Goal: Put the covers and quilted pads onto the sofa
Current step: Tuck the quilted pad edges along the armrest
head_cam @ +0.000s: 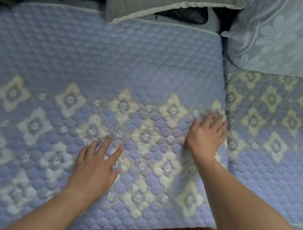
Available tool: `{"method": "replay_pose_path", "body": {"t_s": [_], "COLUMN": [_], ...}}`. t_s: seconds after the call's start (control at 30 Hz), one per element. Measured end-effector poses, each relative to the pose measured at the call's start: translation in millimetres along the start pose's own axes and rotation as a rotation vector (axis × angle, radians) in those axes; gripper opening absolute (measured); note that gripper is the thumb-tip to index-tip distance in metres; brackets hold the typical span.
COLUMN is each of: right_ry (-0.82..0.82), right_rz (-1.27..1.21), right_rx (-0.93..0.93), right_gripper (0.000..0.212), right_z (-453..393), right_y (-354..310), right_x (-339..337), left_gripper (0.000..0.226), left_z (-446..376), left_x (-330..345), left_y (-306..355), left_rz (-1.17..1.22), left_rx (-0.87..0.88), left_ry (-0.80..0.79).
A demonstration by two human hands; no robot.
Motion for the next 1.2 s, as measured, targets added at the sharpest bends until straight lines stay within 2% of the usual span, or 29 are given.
{"method": "replay_pose_path", "body": {"t_s": [0.03,0.13,0.2,0.23,0.27,0.33,0.4,0.47,0.57,0.6,0.67,0.73,0.8,0.83,0.87,0.97,1.03,1.1,1.2], "right_ry": [0.025,-0.029,-0.1,-0.113,-0.097,-0.024,-0.007,-0.033,0.04,0.11,0.163,0.046,-0.065,-0.074,-0.056,0.039,0.046,0.02,-0.043], "right_rz": [0.021,0.101,0.159,0.182,0.191,0.19,0.165,0.105,0.069,0.071,0.042,0.048,0.131,0.159,0.167,0.131,0.082,0.047,0.07], "right_rx": [-0.11,-0.707,-0.995,-1.045,-1.023,-0.793,-0.497,-0.28,-0.125,-0.147,-0.365,-0.729,-0.962,-0.97,-0.891,-0.412,-0.266,-0.465,-0.86], "right_gripper": [0.062,0.062,0.06,0.06,0.061,0.064,0.066,0.067,0.063,0.061,0.06,0.059,0.059,0.059,0.059,0.061,0.065,0.065,0.062], "right_z": [0.7,28.8,38.4,25.0,-0.8,-73.5,-139.2,-173.8,-180.0,-170.8,-136.3,-86.1,-50.4,-52.4,-63.3,-89.5,-61.5,1.6,123.3], "right_y": [-27.7,-126.7,-159.9,-162.1,-156.4,-127.5,-90.3,-66.2,-70.1,-84.4,-140.3,-206.6,-241.6,-242.1,-233.7,-199.1,-223.1,-306.4,-451.4], "right_x": [1.1,24.3,44.3,48.3,47.7,28.5,4.9,-9.8,-15.4,-16.8,-7.4,21.9,47.5,50.7,48.4,26.6,25.1,45.8,105.0], "left_gripper": [0.06,0.039,0.048,0.055,0.061,0.066,0.067,0.068,0.07,0.07,0.069,0.064,0.064,0.066,0.069,0.072,0.069,0.066,0.063], "left_z": [-3.2,-22.3,-46.2,-63.9,-82.2,-115.9,-135.0,-141.3,-140.5,-140.0,-141.2,-141.7,-141.6,-141.5,-142.0,-139.4,-124.5,-90.8,-13.5], "left_x": [-2.8,-15.5,-22.5,-28.3,-34.3,-37.4,-34.6,-32.3,-32.5,-34.3,-41.0,-44.2,-47.3,-48.1,-49.1,-58.1,-70.1,-66.6,-33.2], "left_y": [-2.0,-7.7,-20.6,-34.5,-51.8,-82.7,-96.6,-95.9,-92.3,-91.8,-91.9,-89.7,-89.7,-91.7,-93.0,-111.1,-138.8,-194.8,-315.9], "left_rz": [0.025,0.045,0.043,0.062,0.088,0.117,0.092,0.076,0.075,0.078,0.072,0.087,0.118,0.133,0.164,0.291,0.424,0.436,0.451], "left_rx": [-0.003,0.062,0.054,-0.022,-0.124,-0.284,-0.321,-0.317,-0.334,-0.341,-0.347,-0.341,-0.333,-0.316,-0.284,-0.1,0.026,-0.043,-0.377], "left_ry": [0.011,0.177,0.253,0.271,0.278,0.248,0.242,0.261,0.192,0.167,0.127,0.061,-0.003,-0.04,-0.073,-0.1,-0.003,0.139,0.255]}}
Point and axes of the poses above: each hand's wrist, its own z-axis away from the middle knuckle, its own x-axis out of the palm, y = z × x, the point moved 6 cm from there along -z, towards the middle knuckle, and after that the axes turned 1 degree about -z, right-handed, at the moved point
